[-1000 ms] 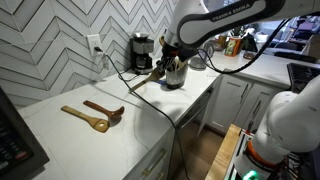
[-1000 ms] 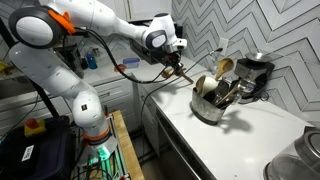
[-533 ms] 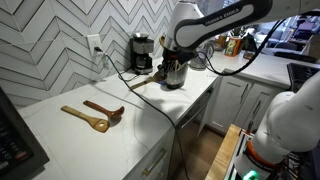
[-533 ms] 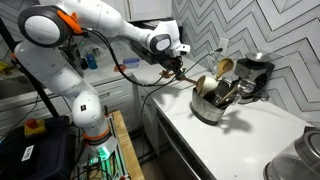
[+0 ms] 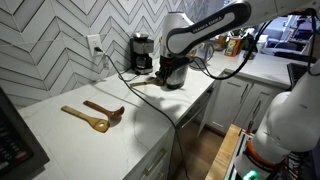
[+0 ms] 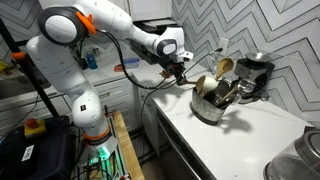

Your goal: Pick up one wooden spoon from the utensil holder and put it on the kitchen counter

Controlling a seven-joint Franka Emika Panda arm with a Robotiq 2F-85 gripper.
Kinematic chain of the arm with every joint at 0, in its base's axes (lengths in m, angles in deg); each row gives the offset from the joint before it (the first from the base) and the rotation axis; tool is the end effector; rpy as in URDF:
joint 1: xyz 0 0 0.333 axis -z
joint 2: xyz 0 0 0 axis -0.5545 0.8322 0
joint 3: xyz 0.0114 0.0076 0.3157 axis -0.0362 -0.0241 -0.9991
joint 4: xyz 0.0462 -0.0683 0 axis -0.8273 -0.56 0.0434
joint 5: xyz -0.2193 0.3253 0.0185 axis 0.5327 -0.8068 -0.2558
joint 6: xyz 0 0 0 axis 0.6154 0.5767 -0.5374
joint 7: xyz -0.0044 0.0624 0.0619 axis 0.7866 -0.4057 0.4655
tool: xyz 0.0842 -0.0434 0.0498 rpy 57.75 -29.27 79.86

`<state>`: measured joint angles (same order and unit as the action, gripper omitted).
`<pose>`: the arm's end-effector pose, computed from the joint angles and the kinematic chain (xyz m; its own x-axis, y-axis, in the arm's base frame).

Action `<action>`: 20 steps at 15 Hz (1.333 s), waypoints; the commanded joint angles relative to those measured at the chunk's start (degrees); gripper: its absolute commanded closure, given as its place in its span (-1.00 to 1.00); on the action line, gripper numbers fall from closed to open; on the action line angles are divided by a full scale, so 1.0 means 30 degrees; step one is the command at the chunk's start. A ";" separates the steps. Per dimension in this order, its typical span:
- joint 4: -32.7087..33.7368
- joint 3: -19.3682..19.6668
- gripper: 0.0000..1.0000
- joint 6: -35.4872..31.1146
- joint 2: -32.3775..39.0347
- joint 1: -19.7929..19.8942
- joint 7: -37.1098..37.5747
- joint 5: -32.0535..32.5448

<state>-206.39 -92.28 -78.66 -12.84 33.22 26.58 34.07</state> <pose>0.4992 0.0267 0.4405 0.9862 -0.0437 0.1599 -0.0492 -0.9983 0.0308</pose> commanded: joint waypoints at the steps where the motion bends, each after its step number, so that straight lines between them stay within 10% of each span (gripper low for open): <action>1: 0.0549 -0.0041 0.24 0.1477 0.1409 0.0015 0.0657 0.0165; 9: 0.0870 0.0092 -0.98 0.2375 0.1089 -0.0123 0.0262 -0.0258; 20: 0.4024 0.0069 -1.00 0.9042 -0.2546 0.0176 0.1226 -0.0278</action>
<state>-196.26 -92.10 -56.90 -18.19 33.21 27.61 33.62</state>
